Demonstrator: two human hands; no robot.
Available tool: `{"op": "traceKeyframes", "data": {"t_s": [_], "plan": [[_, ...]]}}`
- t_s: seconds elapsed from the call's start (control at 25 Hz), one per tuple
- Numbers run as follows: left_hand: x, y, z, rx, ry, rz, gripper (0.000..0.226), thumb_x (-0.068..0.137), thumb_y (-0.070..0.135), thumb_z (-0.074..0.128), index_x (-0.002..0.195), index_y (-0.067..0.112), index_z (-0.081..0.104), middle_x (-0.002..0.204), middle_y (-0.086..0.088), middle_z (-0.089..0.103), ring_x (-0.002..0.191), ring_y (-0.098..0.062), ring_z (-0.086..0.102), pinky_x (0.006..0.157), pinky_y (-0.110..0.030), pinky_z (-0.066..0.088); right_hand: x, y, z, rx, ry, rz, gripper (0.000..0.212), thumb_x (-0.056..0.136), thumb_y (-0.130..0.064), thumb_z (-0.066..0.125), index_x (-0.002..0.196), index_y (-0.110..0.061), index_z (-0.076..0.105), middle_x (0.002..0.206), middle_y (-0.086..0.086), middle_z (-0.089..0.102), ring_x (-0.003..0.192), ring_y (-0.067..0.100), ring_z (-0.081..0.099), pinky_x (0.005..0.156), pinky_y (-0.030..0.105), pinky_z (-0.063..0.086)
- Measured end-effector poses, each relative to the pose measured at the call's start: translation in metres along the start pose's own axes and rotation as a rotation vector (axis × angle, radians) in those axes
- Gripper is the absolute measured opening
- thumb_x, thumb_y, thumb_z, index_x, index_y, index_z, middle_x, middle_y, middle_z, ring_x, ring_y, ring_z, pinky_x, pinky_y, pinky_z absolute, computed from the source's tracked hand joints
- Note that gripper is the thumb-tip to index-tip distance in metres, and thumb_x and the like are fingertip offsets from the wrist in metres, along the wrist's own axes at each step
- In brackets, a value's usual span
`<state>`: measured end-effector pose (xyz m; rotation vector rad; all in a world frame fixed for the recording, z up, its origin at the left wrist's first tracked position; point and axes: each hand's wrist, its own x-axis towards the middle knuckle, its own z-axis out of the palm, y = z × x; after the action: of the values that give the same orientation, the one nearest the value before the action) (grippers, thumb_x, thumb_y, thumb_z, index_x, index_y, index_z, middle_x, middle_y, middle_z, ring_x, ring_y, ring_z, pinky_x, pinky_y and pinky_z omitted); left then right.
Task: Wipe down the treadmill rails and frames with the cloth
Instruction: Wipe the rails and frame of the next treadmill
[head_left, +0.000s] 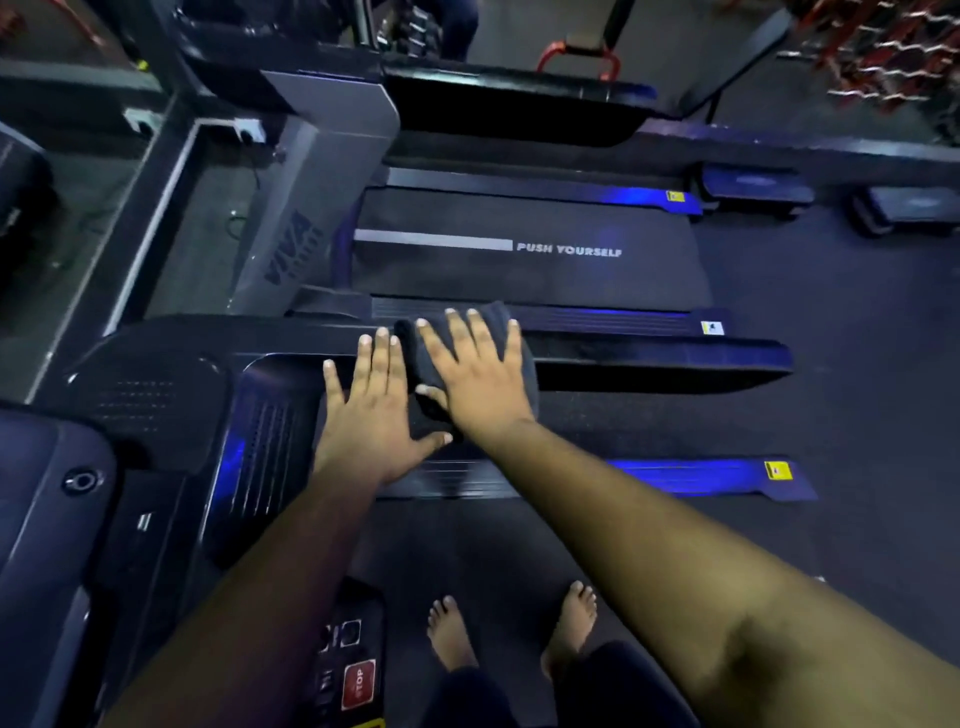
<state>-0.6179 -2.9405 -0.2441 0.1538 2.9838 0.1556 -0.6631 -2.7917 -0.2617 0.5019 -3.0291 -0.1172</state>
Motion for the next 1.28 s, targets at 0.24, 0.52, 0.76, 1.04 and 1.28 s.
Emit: {"op": "traceKeyframes", "data": {"t_s": [0.24,0.52,0.76,1.04,1.28], "plan": [[0.0,0.0,-0.005,0.019,-0.01,0.005,0.121,0.079,0.087,0.035,0.154,0.01,-0.021,0.164,-0.005,-0.025,0.151,-0.02,-0.024,0.117,-0.063,-0.013,-0.028,0.089,0.002,-0.06,0.047,0.066,0.081,0.087,-0.072,0.04,0.153,-0.026,0.032,0.149,0.009,0.046,0.142,0.03,0.038,0.117,0.063,0.018],[-0.001,0.003,-0.002,0.122,0.016,0.054,0.121,0.079,0.086,0.035,0.156,0.006,-0.012,0.166,-0.008,-0.015,0.153,-0.02,-0.015,0.118,-0.063,-0.012,0.028,0.042,-0.018,0.03,-0.08,-0.25,0.081,0.092,-0.071,0.037,0.158,-0.031,0.012,0.152,0.012,0.04,0.133,0.034,0.044,0.104,0.054,0.035],[0.005,0.03,-0.018,0.129,0.019,0.202,0.115,0.08,0.085,0.031,0.157,0.011,-0.011,0.165,-0.003,-0.018,0.153,-0.017,-0.015,0.116,-0.062,-0.016,-0.051,0.166,0.012,-0.018,0.105,0.039,0.079,0.083,-0.069,0.057,0.15,-0.032,0.036,0.145,0.007,0.05,0.136,0.028,0.046,0.112,0.056,0.028],[0.083,0.109,-0.032,0.328,-0.044,0.607,0.111,0.084,0.083,0.031,0.155,0.013,-0.019,0.164,-0.002,-0.024,0.151,-0.015,-0.02,0.116,-0.065,-0.014,-0.078,0.152,0.043,0.406,0.293,0.841,0.084,0.087,-0.068,0.034,0.158,-0.031,0.007,0.167,0.006,-0.005,0.154,0.032,-0.003,0.108,0.077,0.007],[0.131,0.122,-0.017,0.378,-0.101,0.984,0.112,0.081,0.089,0.024,0.159,0.013,0.001,0.168,-0.005,-0.003,0.155,-0.021,0.0,0.122,-0.056,-0.001,-0.036,0.132,0.037,1.03,0.741,1.264,0.071,0.096,-0.051,0.039,0.156,-0.029,0.008,0.163,0.0,-0.019,0.149,0.011,-0.023,0.12,0.04,0.001]]}}
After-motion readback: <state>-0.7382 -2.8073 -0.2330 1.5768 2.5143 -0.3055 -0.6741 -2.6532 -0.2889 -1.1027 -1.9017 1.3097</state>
